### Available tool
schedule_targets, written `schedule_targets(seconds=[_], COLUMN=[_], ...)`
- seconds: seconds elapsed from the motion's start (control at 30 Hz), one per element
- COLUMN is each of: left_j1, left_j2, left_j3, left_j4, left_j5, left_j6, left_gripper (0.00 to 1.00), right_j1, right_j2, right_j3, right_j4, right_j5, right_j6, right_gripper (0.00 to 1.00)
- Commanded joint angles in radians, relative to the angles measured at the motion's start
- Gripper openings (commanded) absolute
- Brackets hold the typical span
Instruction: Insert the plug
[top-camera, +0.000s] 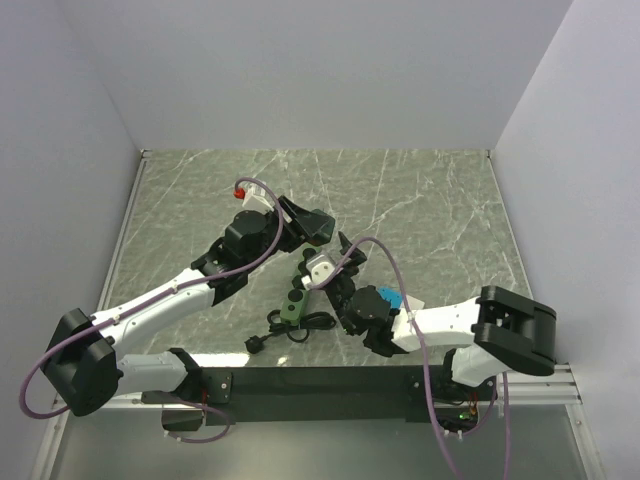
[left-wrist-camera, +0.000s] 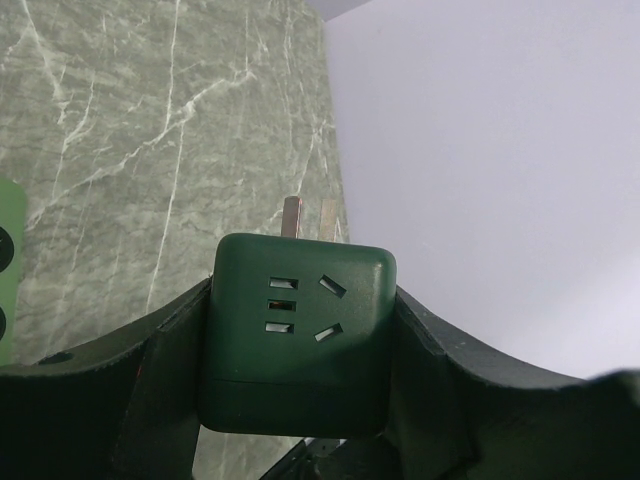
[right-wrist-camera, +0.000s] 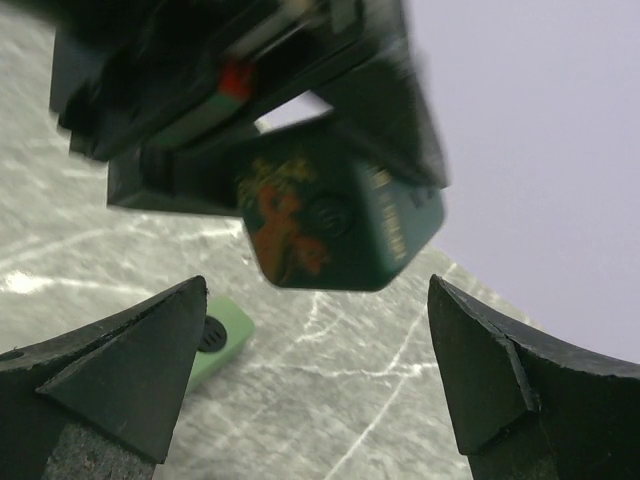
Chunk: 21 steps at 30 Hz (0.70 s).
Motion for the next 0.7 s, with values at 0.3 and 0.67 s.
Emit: schedule_targets(seconds=[0.3,0.67], left_j1=[-0.008,-0.015], left_j2=[-0.045,-0.024], left_j3=[0.031,0.029], left_j4=[0.014,0.02], left_j5=[0.021,0.038], left_j6=[-0.03,-0.027], left_gripper=[0.01,0.01], right_j1=[0.033,0.04], right_j2=[0.114,0.24], right_j3=[0.067,0.127], right_j4=[0.279,0.551], right_j5=[0.129,0.177], right_j6=[-0.233,-0.476], right_gripper=[0.96,0.67])
